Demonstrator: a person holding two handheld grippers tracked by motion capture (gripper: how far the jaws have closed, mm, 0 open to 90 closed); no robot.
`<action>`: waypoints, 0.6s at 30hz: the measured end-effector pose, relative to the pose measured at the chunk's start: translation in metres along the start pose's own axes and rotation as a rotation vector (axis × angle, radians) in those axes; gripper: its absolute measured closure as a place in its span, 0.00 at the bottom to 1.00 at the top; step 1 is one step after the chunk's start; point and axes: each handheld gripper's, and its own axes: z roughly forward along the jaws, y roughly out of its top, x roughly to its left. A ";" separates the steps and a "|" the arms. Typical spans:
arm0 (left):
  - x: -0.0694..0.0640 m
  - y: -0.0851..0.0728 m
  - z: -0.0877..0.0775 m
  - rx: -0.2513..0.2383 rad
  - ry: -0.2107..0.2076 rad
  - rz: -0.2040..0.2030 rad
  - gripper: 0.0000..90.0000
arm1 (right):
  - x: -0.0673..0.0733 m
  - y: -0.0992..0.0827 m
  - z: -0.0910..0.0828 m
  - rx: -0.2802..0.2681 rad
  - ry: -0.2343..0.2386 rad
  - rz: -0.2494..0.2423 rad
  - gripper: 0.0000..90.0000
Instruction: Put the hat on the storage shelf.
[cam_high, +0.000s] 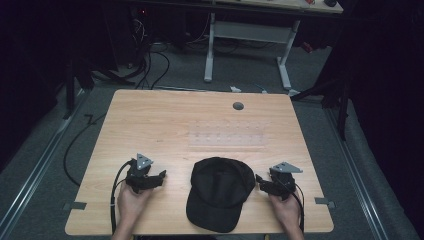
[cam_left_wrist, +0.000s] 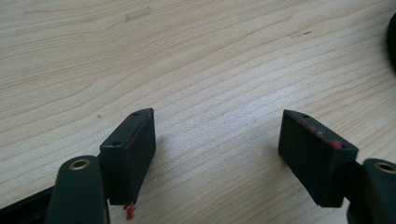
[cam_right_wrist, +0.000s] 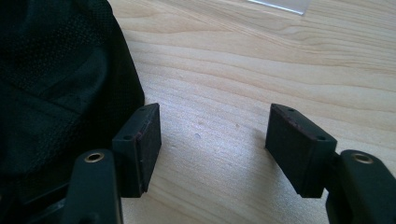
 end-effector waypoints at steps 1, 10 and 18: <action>0.000 0.000 0.000 0.000 0.000 0.000 0.31 | 0.000 0.000 0.000 0.000 0.000 0.000 0.40; 0.000 0.000 0.000 0.000 0.001 -0.001 0.31 | 0.000 0.000 0.000 0.000 0.000 0.000 0.40; 0.000 0.000 0.000 -0.002 0.002 -0.003 0.31 | 0.000 0.000 0.000 0.000 -0.001 -0.002 0.41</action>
